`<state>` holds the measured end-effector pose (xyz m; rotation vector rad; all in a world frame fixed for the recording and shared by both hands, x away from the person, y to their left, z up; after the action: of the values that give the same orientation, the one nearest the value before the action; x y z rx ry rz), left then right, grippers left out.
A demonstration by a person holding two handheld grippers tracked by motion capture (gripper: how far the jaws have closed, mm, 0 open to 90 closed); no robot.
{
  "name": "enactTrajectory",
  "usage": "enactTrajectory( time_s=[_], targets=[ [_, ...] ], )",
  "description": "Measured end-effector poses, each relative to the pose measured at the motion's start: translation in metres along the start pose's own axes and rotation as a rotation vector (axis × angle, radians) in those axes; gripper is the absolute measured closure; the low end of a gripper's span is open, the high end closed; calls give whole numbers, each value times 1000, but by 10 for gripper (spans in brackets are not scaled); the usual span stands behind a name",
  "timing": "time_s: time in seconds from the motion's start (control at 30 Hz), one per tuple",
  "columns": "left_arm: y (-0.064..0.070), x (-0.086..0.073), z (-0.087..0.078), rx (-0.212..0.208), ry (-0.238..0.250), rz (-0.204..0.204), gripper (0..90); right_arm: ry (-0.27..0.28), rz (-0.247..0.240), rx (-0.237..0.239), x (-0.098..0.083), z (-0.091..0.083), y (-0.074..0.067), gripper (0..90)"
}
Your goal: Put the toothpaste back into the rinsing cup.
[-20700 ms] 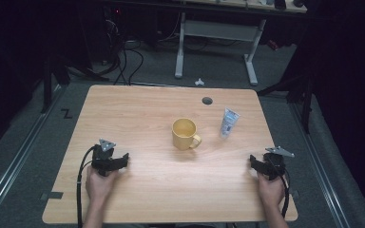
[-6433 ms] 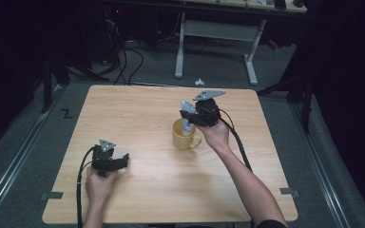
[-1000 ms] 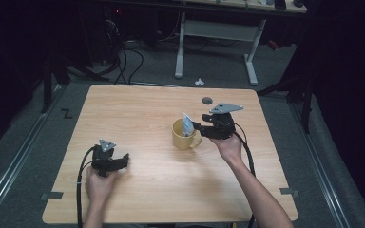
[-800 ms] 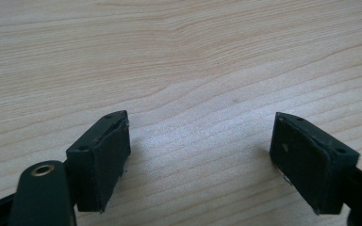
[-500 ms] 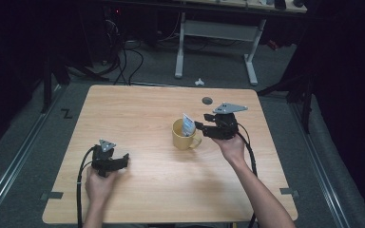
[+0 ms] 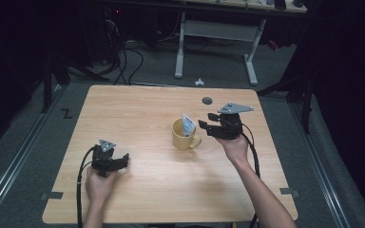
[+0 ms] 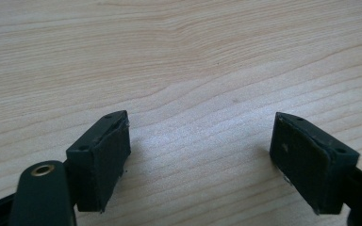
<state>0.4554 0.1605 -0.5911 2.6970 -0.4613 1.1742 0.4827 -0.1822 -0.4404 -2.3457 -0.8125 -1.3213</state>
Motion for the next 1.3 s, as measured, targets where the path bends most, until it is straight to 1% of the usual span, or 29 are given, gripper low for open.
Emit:
enactTrajectory(
  time_s=[0.1, 0.17, 0.23, 0.27, 0.47, 0.83, 1.3],
  targets=[
    [0, 0, 0, 0, 0, 0, 212, 1, 6, -4, 0, -2, 1, 479],
    [0, 0, 0, 0, 0, 1, 212, 6, 1, -7, 0, -3, 3, 480],
    [0, 0, 0, 0, 0, 1, 212, 6, 11, -12, -1, -5, 4, 480],
    [0, 0, 0, 0, -1, 2, 212, 10, 7, -12, -1, -5, 5, 480],
    [0, 0, 0, 0, -1, 1, 212, 10, 24, -24, -5, -10, 11, 481],
    [0, 0, 0, 0, -1, 1, 212, 30, 43, -40, -8, -20, 19, 481],
    [0, 0, 0, 0, -1, 1, 211, 36, 71, -64, -14, -30, 30, 481]
  ],
)
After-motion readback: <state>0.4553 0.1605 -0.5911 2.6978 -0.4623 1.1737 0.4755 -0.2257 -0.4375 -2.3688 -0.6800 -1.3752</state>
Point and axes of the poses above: each handheld gripper's, and its own axes: z roughly forward along the jaws, x roughly out of its top, y roughly to its right, the point moved 8 cm from there along z, roughly forward along the jaws, and after that the axes turned 1 degree about -z, right-handed, at the moved point
